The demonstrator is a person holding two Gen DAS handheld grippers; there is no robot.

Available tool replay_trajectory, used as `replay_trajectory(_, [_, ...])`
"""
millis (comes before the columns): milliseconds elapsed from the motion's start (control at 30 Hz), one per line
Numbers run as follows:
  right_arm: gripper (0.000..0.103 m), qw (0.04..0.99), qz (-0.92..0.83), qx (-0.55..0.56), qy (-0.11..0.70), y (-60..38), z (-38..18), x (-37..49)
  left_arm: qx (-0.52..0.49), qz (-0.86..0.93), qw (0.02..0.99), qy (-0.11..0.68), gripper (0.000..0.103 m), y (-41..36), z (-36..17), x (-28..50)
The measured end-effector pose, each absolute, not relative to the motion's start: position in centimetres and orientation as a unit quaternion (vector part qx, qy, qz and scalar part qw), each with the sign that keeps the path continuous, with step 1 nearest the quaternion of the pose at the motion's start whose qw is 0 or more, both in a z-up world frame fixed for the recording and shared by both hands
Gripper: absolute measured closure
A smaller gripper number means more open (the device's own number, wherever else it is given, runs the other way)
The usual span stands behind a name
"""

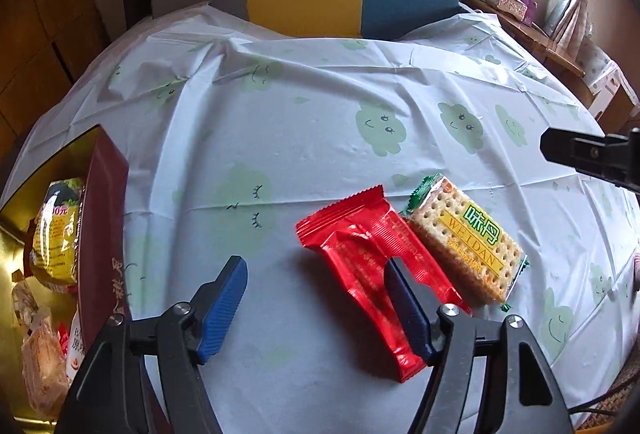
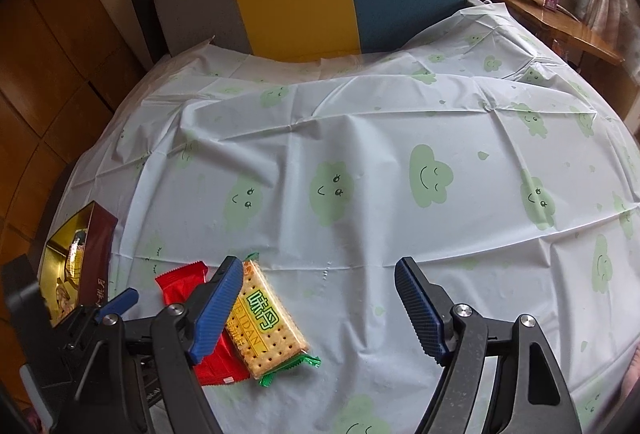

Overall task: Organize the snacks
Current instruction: 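Close the right tool on the WEIDAN cracker pack, then grasp the red wrapped packet with the left tool while the right tool lifts the cracker pack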

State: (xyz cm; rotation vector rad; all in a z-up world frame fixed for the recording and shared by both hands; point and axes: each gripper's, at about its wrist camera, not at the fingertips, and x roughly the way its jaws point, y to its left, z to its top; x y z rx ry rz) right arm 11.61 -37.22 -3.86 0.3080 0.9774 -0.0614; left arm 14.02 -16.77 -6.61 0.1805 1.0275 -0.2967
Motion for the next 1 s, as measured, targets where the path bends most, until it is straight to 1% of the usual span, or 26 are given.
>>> replay_trajectory(333, [0.024, 0.853, 0.040, 0.124, 0.506, -34.6, -5.6, 12.2, 0.038, -0.137, 0.858, 0.493, 0.031, -13.2, -5.3, 13.0])
replay_trajectory(633, [0.024, 0.841, 0.080, 0.038, 0.533, -30.9, -7.4, 12.4, 0.033, -0.148, 0.855, 0.496, 0.031, -12.4, -5.4, 11.9])
replay_trajectory(700, [0.028, 0.836, 0.073, 0.009, 0.544, -30.3, -8.2, 12.4, 0.035, -0.148, 0.856, 0.494, 0.031, -12.3, -5.3, 11.7])
replay_trajectory(767, [0.048, 0.829, 0.068, -0.016, 0.555, -29.9, -8.9, 12.4, 0.037, -0.149, 0.856, 0.493, 0.031, -12.3, -5.2, 11.5])
replay_trajectory(867, [0.049, 0.834, 0.035, -0.022, 0.550, -30.6, -8.8, 12.4, 0.041, -0.151, 0.855, 0.495, 0.031, -12.3, -5.3, 11.3])
replay_trajectory(1000, [0.049, 0.820, -0.002, 0.001, 0.573, -32.7, -9.5, 12.7, 0.045, -0.158, 0.853, 0.496, 0.031, -12.8, -5.1, 11.3])
